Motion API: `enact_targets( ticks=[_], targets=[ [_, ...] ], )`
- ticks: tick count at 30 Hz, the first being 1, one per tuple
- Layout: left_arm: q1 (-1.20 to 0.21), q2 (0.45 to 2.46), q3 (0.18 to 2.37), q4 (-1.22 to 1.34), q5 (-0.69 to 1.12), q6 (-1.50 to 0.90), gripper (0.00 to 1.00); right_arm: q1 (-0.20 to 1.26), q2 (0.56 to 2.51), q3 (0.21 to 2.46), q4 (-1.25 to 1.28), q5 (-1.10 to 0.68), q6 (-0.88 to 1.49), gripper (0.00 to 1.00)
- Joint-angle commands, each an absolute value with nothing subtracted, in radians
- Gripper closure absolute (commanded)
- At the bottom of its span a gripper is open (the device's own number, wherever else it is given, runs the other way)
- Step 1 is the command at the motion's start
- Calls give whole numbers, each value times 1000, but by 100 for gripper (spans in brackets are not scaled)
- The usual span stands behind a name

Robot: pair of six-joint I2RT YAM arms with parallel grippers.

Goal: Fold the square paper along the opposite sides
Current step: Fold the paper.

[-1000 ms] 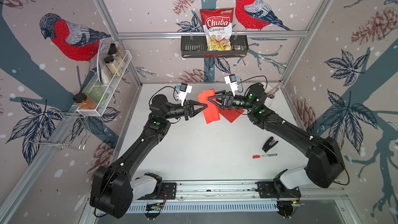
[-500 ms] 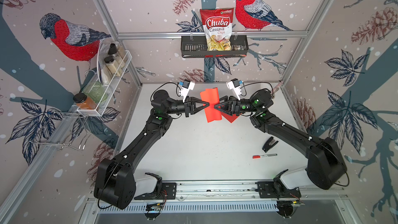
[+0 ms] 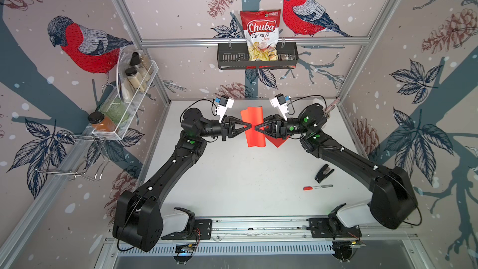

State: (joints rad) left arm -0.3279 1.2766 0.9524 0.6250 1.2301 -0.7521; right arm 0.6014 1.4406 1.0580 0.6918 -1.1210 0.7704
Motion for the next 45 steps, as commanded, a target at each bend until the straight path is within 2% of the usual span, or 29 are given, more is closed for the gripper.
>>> enact_targets(
  ticks=[1,9,27,33,37,42,45],
  targets=[
    [-330,1270,952,682,1248,-758,88,604,1435,1073,616,-1105,696,66],
    [-327,1273,933,783,1266,-831,88,617,1430,1101,515,-1090,622,76],
    [-328,1282,924,816,1268,-859,88,675,1460,1207,203,-996,383,77],
    [-328,1281,920,816,1264,-860,92,671,1457,1205,209,-987,391,77],
    [-328,1282,919,816,1262,-860,100,671,1455,1203,226,-989,405,77],
    [-328,1276,918,812,1258,-855,100,668,1450,1197,244,-989,421,76],
    [-328,1273,917,812,1258,-850,100,656,1434,1180,291,-1005,458,70]
  ],
)
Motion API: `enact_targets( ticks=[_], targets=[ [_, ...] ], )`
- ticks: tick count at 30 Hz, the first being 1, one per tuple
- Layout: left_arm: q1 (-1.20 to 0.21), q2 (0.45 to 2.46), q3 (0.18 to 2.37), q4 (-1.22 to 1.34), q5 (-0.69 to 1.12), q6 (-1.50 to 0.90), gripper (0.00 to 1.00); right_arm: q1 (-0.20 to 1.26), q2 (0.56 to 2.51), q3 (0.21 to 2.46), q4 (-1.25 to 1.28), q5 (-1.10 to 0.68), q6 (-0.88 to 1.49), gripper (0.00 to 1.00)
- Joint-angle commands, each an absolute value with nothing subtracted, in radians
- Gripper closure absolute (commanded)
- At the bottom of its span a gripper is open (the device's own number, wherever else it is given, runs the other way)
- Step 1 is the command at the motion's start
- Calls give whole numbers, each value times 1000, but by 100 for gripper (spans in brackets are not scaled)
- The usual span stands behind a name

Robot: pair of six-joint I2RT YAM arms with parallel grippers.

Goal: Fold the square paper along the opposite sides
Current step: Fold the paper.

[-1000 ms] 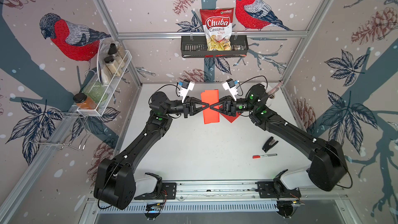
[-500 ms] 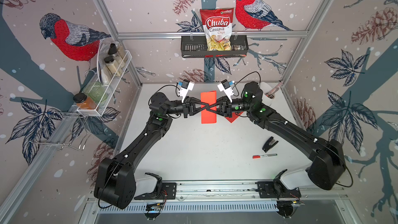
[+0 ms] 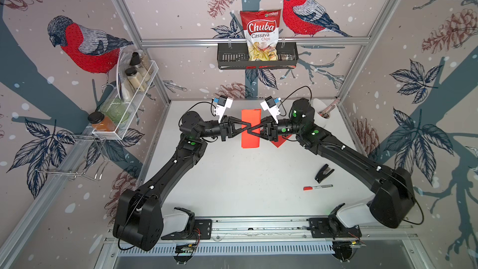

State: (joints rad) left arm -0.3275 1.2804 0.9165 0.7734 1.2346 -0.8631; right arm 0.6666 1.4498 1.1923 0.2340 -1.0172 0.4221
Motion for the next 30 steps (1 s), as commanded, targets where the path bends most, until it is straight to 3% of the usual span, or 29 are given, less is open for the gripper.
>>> enact_targets(
  ticks=[1,9,13,20,30],
  targets=[
    [-328,1272,916,814,1257,-851,100,647,1427,1168,320,-1015,480,64],
    [-328,1283,919,912,1260,-919,100,612,1367,1048,619,-1035,675,42],
    [-327,1296,912,989,1260,-977,100,642,1376,1043,643,-1040,675,38],
    [-327,1296,913,987,1258,-980,100,648,1373,1031,655,-1045,681,51],
    [-328,1292,910,959,1263,-954,100,633,1364,1023,656,-1049,687,95]
  ],
)
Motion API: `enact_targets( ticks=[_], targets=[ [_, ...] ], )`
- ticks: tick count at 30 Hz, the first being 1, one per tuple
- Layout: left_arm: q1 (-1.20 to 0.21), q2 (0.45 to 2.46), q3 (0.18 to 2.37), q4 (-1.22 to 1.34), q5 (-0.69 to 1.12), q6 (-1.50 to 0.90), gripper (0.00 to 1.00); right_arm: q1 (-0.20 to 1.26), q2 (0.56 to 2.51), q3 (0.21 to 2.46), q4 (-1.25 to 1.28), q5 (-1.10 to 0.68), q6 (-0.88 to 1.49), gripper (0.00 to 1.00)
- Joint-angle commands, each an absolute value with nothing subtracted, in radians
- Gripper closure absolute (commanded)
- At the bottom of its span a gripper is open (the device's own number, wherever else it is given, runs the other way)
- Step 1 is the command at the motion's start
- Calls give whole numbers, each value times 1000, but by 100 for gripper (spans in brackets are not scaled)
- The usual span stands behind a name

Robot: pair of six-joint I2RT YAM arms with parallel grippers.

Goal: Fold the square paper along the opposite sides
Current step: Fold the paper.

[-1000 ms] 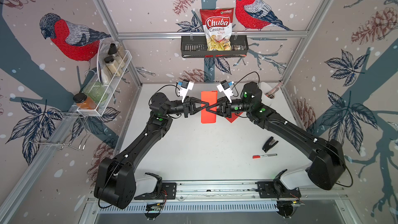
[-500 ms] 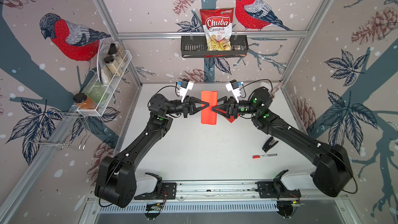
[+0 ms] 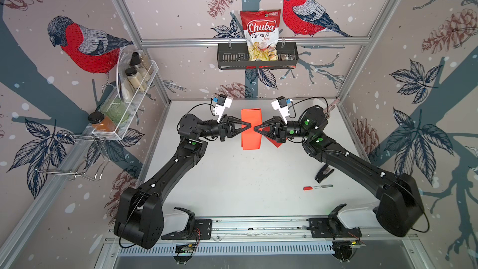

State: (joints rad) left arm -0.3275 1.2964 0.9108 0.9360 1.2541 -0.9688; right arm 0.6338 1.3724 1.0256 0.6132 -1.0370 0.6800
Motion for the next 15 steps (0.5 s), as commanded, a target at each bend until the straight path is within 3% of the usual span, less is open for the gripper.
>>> enact_targets(
  ticks=[1,8,10,13,15],
  targets=[
    [-328,1292,908,957,1262,-953,100,633,1364,1023,657,-1049,687,97],
    [-327,1298,913,953,1263,-949,100,633,1360,1023,661,-1045,693,100],
    [-328,1298,909,953,1262,-948,100,632,1357,1025,662,-1041,695,86],
    [-328,1292,900,953,1261,-949,100,622,1358,1037,681,-1027,712,53],
    [-330,1287,891,953,1259,-948,100,613,1367,1051,712,-1020,737,48]
  ],
)
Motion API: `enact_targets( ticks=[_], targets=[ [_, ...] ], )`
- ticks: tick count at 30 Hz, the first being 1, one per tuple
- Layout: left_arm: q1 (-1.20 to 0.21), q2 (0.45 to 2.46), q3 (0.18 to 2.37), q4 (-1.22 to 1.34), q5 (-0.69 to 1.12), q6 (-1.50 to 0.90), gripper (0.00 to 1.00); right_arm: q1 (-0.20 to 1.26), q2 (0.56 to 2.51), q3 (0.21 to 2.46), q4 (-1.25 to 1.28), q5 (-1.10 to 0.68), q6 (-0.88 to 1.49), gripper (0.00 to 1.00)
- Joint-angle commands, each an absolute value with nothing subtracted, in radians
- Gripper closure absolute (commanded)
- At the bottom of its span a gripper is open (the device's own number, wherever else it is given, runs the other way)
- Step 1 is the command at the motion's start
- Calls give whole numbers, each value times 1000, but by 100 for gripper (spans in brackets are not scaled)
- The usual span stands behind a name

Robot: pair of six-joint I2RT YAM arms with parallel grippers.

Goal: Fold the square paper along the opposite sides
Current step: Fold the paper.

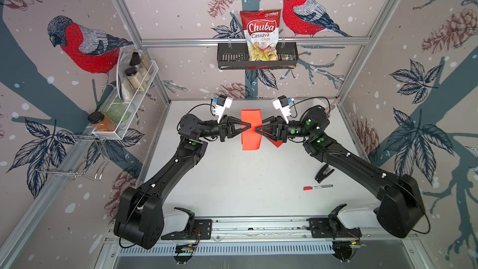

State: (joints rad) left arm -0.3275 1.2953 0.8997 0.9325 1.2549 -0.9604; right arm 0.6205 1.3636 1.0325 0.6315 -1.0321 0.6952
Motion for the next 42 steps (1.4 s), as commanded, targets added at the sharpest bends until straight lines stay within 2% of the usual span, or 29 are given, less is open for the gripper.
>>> enact_targets(
  ticks=[1,4,7,12,13,17,18,19,20,21,23,26,29,31,37,42],
  targets=[
    [-331,1286,886,953,1258,-948,100,609,1374,1060,721,-1017,748,47],
    [-333,1279,871,949,1254,-943,100,594,1401,1083,779,-1021,805,56],
    [-333,1276,865,919,1252,-919,100,587,1418,1096,834,-1022,854,69],
    [-332,1278,865,901,1253,-903,100,585,1420,1114,832,-1024,863,97],
    [-332,1279,865,899,1256,-899,100,584,1419,1111,831,-1021,863,100],
    [-332,1285,864,897,1257,-896,100,583,1411,1109,823,-1017,858,100],
    [-333,1284,865,899,1256,-898,100,583,1407,1108,813,-1017,847,95],
    [-332,1283,865,899,1256,-898,100,584,1402,1105,797,-1017,828,80],
    [-333,1281,868,900,1254,-901,100,587,1396,1100,767,-1012,794,56],
    [-333,1279,869,908,1253,-910,100,590,1388,1093,727,-1007,744,39],
    [-331,1273,872,919,1252,-919,100,609,1369,1071,618,-977,606,22],
    [-330,1271,880,925,1252,-930,100,649,1332,972,589,-914,468,12],
    [-329,1270,885,924,1253,-936,100,671,1310,866,705,-896,489,10],
    [-328,1272,888,920,1253,-936,100,673,1300,814,768,-897,522,12],
    [-327,1280,882,911,1252,-930,100,681,1258,719,866,-897,566,42],
    [-328,1284,882,913,1246,-935,100,698,1227,704,862,-897,569,59]
  ],
)
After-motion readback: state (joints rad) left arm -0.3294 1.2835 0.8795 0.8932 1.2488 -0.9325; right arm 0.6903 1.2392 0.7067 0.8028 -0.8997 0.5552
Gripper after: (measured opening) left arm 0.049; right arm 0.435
